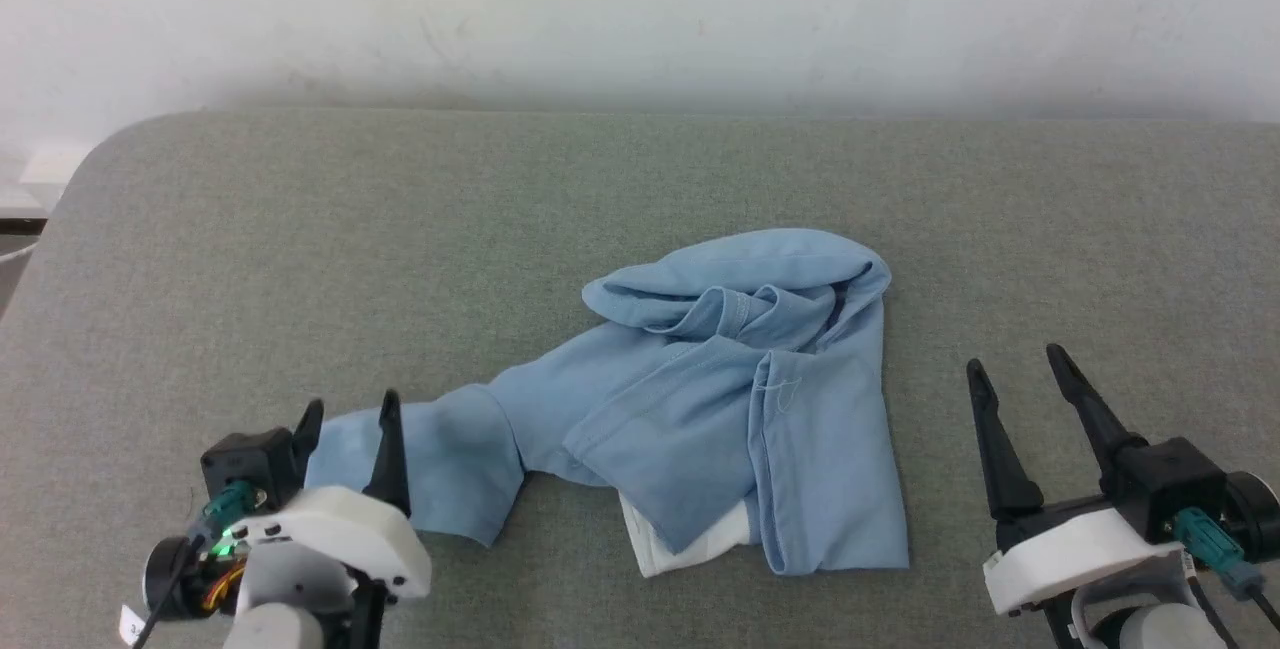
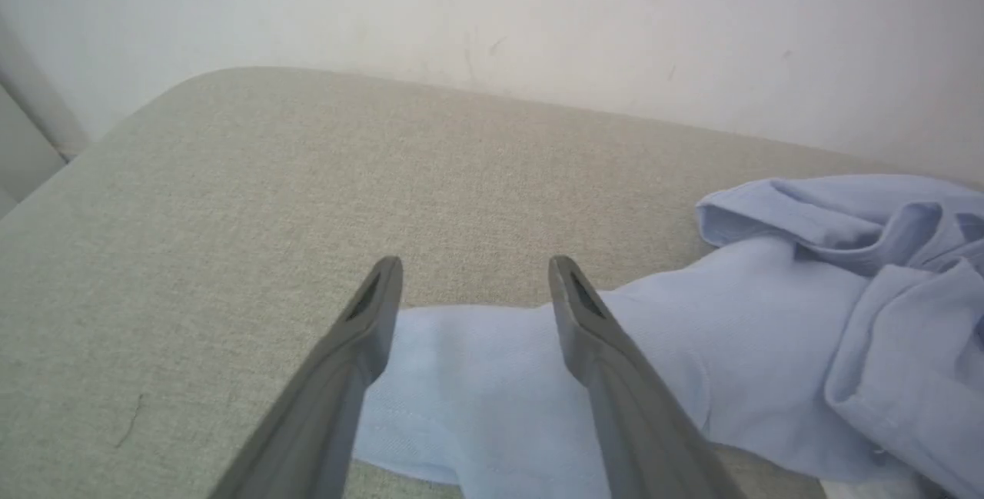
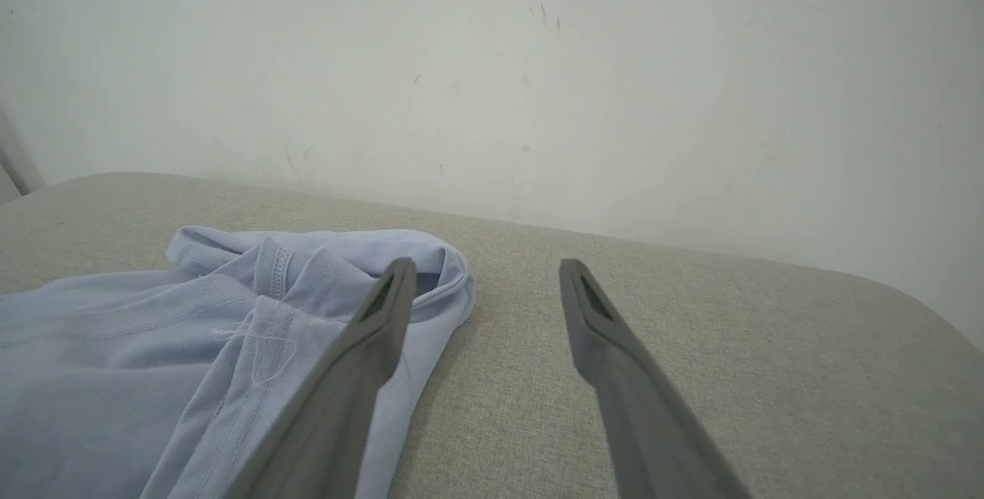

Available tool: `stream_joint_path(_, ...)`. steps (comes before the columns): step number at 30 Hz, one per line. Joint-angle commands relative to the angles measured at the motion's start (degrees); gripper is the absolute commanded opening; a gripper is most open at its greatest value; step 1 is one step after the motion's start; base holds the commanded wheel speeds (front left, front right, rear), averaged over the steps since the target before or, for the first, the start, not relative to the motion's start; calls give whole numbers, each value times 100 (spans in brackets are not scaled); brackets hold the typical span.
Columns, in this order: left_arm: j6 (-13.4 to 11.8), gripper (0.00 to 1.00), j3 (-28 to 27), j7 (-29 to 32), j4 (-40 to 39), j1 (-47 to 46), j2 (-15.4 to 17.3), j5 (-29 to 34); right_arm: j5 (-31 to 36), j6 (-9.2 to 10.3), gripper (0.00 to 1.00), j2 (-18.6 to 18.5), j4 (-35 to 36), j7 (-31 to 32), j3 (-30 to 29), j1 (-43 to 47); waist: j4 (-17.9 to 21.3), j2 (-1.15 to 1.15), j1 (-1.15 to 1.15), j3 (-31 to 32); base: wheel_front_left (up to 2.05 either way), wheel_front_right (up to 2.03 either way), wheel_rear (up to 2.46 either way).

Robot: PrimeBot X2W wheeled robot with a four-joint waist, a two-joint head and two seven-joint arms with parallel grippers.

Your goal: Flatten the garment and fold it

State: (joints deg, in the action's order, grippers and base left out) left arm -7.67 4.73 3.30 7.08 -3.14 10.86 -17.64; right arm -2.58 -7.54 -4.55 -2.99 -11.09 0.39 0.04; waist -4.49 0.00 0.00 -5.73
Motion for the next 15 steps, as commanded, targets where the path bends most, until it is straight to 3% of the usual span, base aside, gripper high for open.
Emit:
stream_joint_path(1, 60, 100, 31, -146, -37, -115, -34, -7, -14, 5, 100, -38, -17, 20, 15, 44, -22, 0, 0, 49, 0, 0, 0)
stream_joint_path(8, 577, 100, 303, -1600, -135, -65, -93, 131, -91, 5, 100, -368, 56, 525, 320, 16, -132, 0, 0, 197, 0, 0, 0)
stream_joint_path(15, 659, 100, 402, -1825, -377, 237, -165, 642, -418, 5, 100, -988, 255, 1661, 1251, -47, -372, 0, 0, 208, 0, 0, 0)
